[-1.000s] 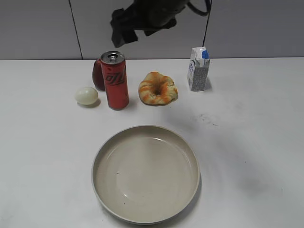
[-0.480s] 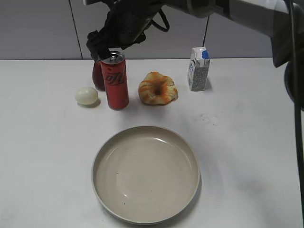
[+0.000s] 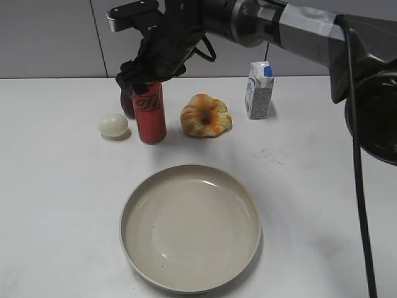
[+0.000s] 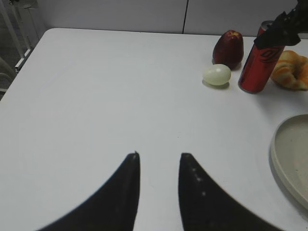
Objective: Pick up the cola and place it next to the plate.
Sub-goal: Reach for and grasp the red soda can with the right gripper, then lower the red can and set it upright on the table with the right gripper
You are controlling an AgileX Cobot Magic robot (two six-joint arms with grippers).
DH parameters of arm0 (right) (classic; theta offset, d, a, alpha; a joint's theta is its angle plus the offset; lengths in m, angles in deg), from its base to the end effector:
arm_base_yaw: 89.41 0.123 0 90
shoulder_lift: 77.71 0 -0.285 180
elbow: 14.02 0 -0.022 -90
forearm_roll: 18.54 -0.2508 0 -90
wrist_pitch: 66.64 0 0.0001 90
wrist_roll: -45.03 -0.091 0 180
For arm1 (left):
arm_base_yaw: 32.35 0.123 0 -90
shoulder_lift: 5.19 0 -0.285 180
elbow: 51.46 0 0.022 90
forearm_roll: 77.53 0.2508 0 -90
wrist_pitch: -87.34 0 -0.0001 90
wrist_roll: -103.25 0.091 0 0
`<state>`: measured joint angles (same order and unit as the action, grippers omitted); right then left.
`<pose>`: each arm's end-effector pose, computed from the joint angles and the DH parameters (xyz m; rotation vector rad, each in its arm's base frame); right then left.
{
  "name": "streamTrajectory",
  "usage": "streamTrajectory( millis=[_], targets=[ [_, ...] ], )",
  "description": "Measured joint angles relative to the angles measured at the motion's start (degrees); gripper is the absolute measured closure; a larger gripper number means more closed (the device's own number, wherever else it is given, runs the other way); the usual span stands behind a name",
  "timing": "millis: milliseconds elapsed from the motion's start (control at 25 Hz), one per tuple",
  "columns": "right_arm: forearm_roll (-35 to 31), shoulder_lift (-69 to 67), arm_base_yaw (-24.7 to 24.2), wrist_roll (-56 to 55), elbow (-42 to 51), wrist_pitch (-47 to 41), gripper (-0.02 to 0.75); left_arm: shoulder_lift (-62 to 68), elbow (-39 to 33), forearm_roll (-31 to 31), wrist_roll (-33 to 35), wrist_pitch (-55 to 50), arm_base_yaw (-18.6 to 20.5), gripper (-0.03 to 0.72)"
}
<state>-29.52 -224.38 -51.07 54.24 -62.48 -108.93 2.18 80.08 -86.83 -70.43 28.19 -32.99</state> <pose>0.4222 0.3488 0.1964 -0.8917 2.3189 0.4407 -0.0058 -0.0126 0.2810 0.1269 1.9948 -0.1294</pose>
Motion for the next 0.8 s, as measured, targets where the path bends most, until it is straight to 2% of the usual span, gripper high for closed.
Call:
streamTrajectory(
  millis=[240,360,560,800],
  targets=[
    [-0.1,0.1,0.0,0.0,0.0,-0.3,0.228,0.0,0.0,0.0,0.0,0.0,0.0,0.468],
    [-0.1,1.7,0.0,0.0,0.0,-3.4,0.228,0.0,0.0,0.0,0.0,0.0,0.0,0.468],
    [-0.6,10.6,0.0,0.0,0.4,-11.2,0.228,0.0,0.0,0.0,0.0,0.0,0.0,0.468],
    [-1.4,22.8,2.0,0.8,6.8,-12.5,0.228,0.0,0.0,0.0,0.0,0.0,0.0,0.468]
  ],
)
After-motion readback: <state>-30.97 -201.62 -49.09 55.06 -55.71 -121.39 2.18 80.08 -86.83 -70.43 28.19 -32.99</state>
